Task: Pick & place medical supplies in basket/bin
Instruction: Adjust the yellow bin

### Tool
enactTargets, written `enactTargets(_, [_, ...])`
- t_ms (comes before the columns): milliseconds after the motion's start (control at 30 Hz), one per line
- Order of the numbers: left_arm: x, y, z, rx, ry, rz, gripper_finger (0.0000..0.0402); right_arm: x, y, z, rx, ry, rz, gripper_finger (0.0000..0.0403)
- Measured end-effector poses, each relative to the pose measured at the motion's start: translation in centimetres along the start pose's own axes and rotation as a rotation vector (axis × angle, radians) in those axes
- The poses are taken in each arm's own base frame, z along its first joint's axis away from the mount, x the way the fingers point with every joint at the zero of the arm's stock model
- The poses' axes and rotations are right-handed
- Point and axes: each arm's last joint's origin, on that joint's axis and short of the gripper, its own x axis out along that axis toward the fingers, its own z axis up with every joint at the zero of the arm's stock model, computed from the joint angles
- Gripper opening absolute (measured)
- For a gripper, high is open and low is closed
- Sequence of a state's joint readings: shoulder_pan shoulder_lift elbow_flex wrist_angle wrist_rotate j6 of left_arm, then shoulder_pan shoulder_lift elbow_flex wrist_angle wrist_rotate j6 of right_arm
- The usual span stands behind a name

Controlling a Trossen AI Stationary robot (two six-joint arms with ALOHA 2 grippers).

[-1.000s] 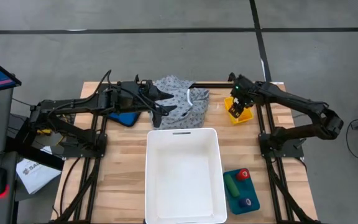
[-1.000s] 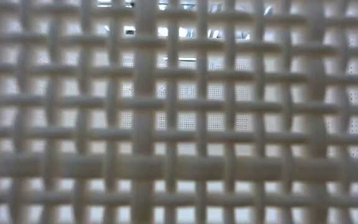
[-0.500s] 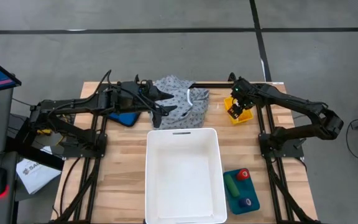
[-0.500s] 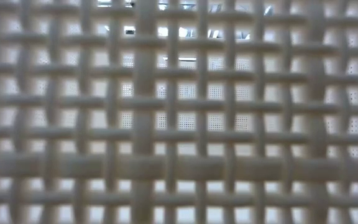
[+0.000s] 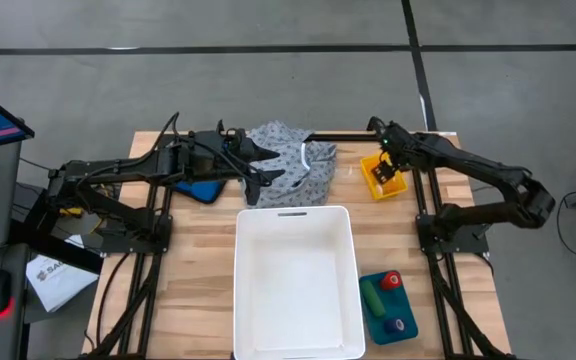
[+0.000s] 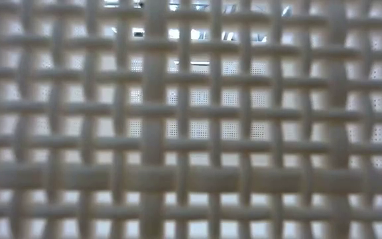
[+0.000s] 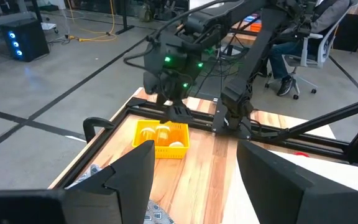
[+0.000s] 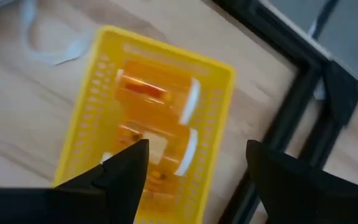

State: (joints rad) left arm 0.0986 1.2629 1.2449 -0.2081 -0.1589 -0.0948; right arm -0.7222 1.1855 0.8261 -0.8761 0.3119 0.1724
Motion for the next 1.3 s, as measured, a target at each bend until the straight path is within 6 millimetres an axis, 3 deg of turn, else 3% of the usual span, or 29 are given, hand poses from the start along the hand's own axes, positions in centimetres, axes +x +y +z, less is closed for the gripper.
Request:
enactTargets(333, [0.0, 0.0, 0.0, 0.0, 0.0, 0.0, 0.0218, 1.2, -2.5, -0.5, 0.308, 0.13, -0.041, 0.024])
enactTargets(1000, [0.0, 0.0, 0.4, -0.006, -0.036, -0.003, 0.0218, 2.0, -2.8, -0.9, 0.348, 0.213, -0.162, 0.0111])
enactTargets(1300, [0.0, 0.0, 0.4, -0.006, -0.036, -0.003, 0.0218, 4.8, -2.1, -2.8, 0.323, 0.332, -0.194, 0.0087])
